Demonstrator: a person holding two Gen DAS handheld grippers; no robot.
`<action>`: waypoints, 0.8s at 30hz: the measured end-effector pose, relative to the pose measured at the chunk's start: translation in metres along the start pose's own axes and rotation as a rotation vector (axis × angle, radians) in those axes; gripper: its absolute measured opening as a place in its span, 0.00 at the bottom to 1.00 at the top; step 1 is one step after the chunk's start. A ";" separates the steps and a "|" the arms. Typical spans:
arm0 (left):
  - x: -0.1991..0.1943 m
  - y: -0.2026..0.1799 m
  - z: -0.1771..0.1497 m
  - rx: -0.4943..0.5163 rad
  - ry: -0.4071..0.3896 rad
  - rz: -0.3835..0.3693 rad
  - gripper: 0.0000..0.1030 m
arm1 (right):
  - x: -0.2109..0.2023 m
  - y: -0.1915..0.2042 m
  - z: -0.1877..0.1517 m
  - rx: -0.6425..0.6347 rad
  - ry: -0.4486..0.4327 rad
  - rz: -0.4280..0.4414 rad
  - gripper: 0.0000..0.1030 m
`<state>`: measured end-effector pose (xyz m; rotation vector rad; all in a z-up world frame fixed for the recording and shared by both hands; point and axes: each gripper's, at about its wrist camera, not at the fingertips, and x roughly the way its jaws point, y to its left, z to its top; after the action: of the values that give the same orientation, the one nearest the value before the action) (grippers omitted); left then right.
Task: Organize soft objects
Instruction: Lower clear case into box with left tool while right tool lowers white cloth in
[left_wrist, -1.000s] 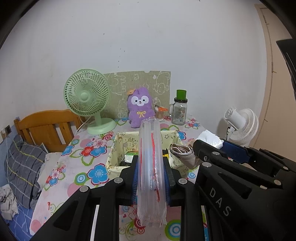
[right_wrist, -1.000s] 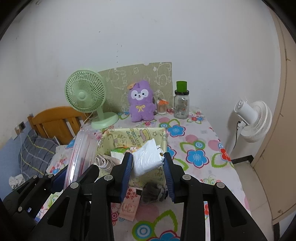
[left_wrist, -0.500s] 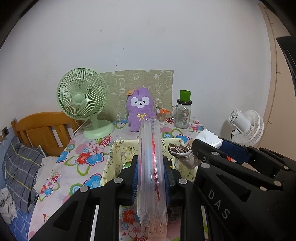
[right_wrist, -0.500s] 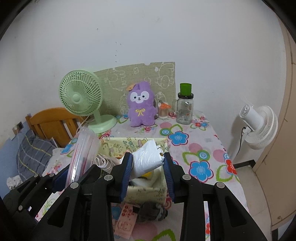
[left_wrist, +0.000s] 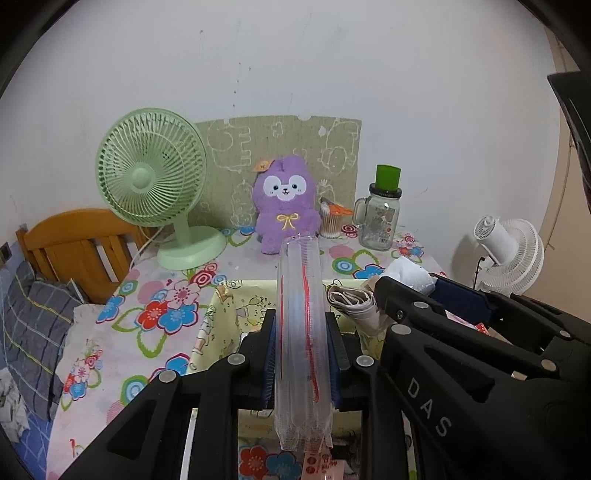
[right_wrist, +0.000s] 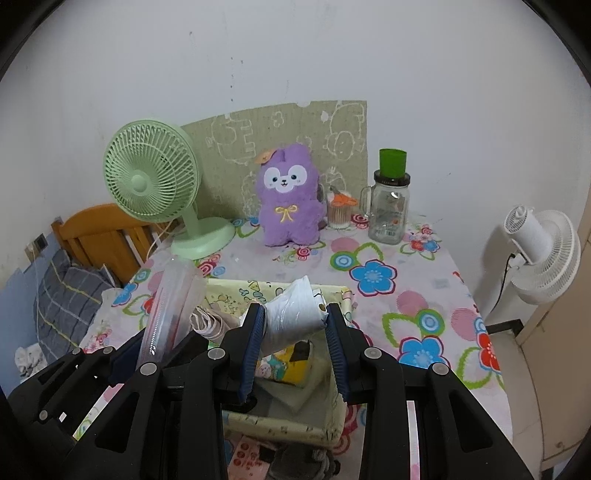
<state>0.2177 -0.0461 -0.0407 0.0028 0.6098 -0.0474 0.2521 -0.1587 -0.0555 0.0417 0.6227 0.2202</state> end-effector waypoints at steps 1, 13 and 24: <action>0.004 0.000 0.000 0.004 0.004 0.002 0.22 | 0.004 -0.001 0.001 0.000 0.005 0.003 0.36; 0.043 0.001 0.003 0.021 0.029 -0.004 0.28 | 0.043 -0.013 0.004 0.023 0.049 0.011 0.36; 0.060 0.006 0.001 0.030 0.072 0.015 0.60 | 0.061 -0.011 0.001 0.011 0.078 0.026 0.36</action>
<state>0.2677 -0.0423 -0.0743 0.0382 0.6811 -0.0421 0.3030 -0.1557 -0.0911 0.0514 0.7017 0.2444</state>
